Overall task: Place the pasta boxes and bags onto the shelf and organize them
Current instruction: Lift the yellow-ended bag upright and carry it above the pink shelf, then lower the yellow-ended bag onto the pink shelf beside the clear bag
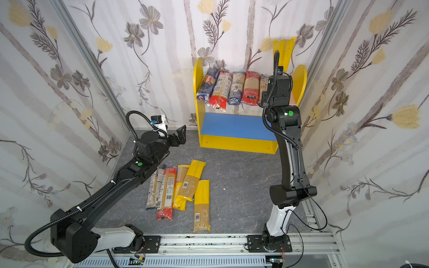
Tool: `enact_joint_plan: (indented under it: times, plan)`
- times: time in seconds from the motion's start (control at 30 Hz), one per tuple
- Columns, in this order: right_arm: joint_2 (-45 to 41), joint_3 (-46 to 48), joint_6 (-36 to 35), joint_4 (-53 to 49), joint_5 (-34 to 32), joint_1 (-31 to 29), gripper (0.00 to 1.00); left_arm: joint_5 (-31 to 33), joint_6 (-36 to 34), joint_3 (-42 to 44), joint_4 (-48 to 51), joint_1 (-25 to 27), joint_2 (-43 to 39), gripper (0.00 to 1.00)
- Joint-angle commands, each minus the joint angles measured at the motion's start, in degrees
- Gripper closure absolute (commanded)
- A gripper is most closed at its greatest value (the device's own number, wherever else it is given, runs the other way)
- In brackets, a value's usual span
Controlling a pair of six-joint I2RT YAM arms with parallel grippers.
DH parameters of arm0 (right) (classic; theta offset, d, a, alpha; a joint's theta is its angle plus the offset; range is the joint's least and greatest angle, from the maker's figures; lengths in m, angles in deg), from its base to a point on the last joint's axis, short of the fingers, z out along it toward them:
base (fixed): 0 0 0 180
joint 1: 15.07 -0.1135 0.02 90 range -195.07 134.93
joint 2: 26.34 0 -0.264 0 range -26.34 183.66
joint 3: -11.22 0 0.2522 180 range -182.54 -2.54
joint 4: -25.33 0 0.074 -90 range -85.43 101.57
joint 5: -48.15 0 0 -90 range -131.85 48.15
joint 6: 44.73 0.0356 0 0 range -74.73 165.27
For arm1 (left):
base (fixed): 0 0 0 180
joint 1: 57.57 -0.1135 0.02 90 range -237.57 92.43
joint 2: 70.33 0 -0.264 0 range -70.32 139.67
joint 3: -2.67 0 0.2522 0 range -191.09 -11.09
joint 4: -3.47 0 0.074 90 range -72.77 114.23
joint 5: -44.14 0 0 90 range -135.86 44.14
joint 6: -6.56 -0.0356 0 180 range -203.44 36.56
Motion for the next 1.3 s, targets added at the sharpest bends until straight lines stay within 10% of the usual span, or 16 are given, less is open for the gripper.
enact_joint_plan:
  times: [0.0,0.47,0.67,1.27]
  plan:
    - [0.04,-0.9,-2.0,10.92,-0.32,1.67,0.91,-2.63,0.76,-1.28,-3.65,-0.93,1.11,0.0]
    - [1.46,-1.54,-2.97,13.35,0.85,4.36,0.82,-7.06,0.9,-7.98,-4.54,-3.05,8.79,0.0]
    - [1.66,-1.78,-0.36,12.47,-4.63,2.97,0.03,-7.86,0.51,-11.2,-4.73,-3.92,11.02,0.0]
    - [-1.14,-1.63,4.59,8.03,-5.29,3.22,0.0,-9.33,0.43,-12.59,-4.2,-5.57,9.29,0.0]
